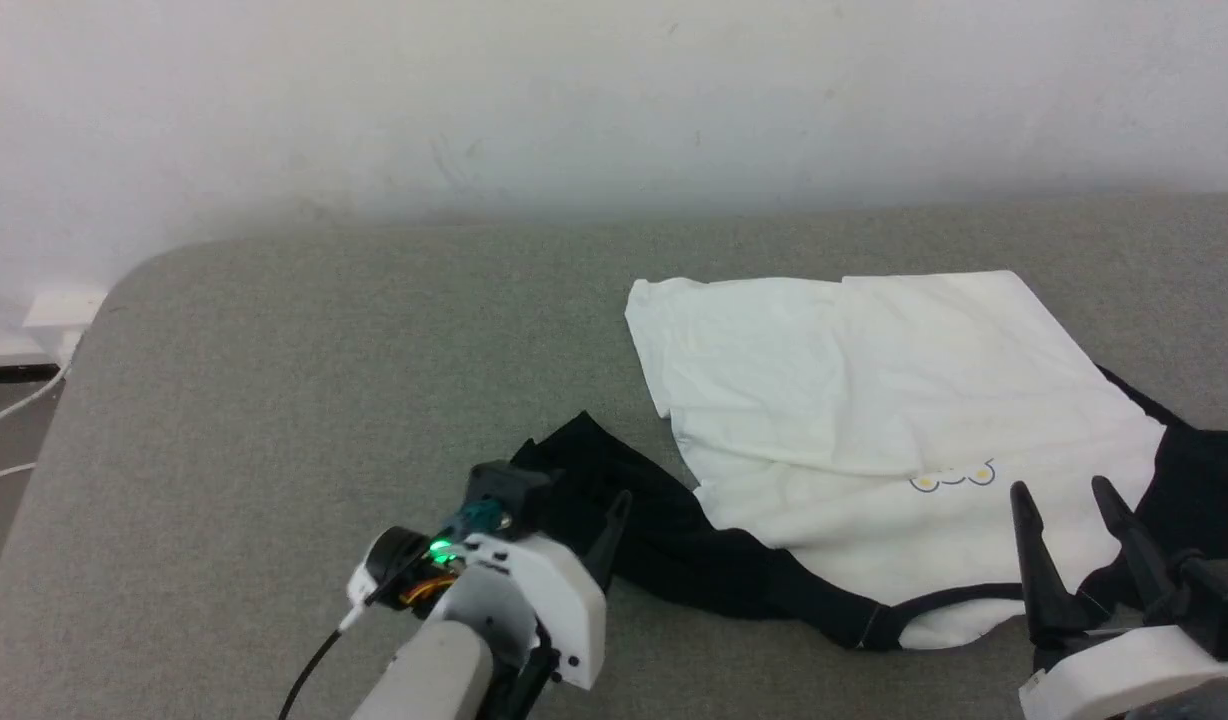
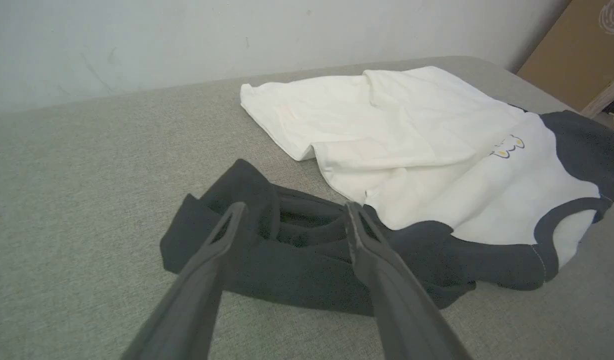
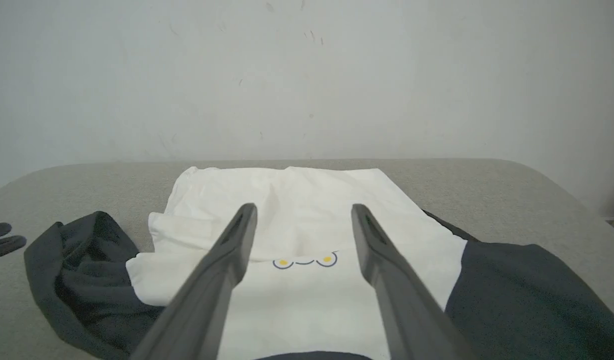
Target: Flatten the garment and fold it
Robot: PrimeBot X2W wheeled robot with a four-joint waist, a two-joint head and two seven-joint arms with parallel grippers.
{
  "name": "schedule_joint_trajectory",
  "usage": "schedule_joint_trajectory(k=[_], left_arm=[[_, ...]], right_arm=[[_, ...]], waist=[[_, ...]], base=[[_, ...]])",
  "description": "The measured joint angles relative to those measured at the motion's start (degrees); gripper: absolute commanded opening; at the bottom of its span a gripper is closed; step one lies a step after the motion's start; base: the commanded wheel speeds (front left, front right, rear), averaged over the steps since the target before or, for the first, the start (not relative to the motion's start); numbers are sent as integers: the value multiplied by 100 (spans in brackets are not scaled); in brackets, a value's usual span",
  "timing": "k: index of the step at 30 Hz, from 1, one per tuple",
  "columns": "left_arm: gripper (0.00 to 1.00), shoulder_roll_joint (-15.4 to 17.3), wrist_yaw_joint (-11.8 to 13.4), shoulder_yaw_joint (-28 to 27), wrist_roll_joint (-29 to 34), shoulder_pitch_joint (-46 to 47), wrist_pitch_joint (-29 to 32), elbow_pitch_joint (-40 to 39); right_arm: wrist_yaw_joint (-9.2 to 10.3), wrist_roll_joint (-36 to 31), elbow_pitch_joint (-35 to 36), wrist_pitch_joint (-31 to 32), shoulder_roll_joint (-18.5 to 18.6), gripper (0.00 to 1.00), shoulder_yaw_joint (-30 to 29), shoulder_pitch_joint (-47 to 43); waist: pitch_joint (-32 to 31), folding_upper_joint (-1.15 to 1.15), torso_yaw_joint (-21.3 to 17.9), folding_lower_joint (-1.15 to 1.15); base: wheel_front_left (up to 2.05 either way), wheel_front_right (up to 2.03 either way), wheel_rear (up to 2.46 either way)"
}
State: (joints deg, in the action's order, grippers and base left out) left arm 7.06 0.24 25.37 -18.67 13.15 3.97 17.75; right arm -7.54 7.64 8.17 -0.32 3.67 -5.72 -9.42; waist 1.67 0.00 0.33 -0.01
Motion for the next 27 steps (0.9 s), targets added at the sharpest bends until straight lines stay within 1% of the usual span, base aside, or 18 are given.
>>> schedule_joint_trajectory(k=[3, 5, 10, 13, 14, 15, 17, 19, 21, 23, 25, 27], left_arm=[[100, -64, -286, 350, 91, 458, 538, 423], [100, -97, -412, 533, 122, 704, 857, 747], [100, -108, -601, 928, 122, 1042, 1761, 1607], [99, -111, -675, 1112, 77, 1304, 2181, 1844], [41, -108, -678, 1191, 44, 1376, 2308, 1884], [0, -102, -682, 1260, 3, 1432, 2384, 1896], [0, -66, -682, 1349, -107, 1485, 2404, 1885], [0, 19, -716, 1350, -249, 1505, 2299, 1845], [0, 171, -764, 1301, -350, 1482, 2132, 1712], [0, 371, -757, 1163, -411, 1365, 1995, 1485], [0, 692, -602, 949, -472, 1215, 1891, 1158], [0, 1049, -390, 710, -548, 992, 1841, 767]], right_arm=[[-1, 1, 200, 114, -26, 100, 76, -2], [0, 4, 268, 170, -34, 100, 112, -1], [0, 35, 283, 218, -44, 100, 134, 1], [0, 85, 276, 215, -51, 100, 123, 2], [0, 93, 270, 215, -51, 100, 111, 2], [0, 101, 265, 214, -52, 100, 100, 3], [0, 120, 247, 214, -55, 100, 87, 5], [0, 165, 220, 212, -55, 100, 66, 8], [0, 215, 188, 209, -57, 100, 36, 8], [0, 255, 153, 207, -57, 100, 4, 4], [0, 264, 119, 205, -57, 100, -24, -2], [0, 308, 89, 204, -58, 100, -43, -14]], waist=[[105, 0, -60, 1], [168, 0, -117, 1], [288, 0, -285, 1], [337, 0, -369, 0], [351, 0, -389, 0], [363, 0, -406, 0], [378, 0, -428, 0], [373, 0, -432, 1], [349, 0, -423, 1], [305, 0, -407, 1], [257, 0, -383, 1], [210, 0, -348, 1]], base=[[0, 0, 0], [0, 0, 0], [0, 0, 0], [0, 0, 0], [0, 0, 0], [0, 0, 0], [0, 0, 0], [0, 0, 0], [0, 0, 0], [0, 0, 0], [0, 0, 0], [0, 0, 0]])
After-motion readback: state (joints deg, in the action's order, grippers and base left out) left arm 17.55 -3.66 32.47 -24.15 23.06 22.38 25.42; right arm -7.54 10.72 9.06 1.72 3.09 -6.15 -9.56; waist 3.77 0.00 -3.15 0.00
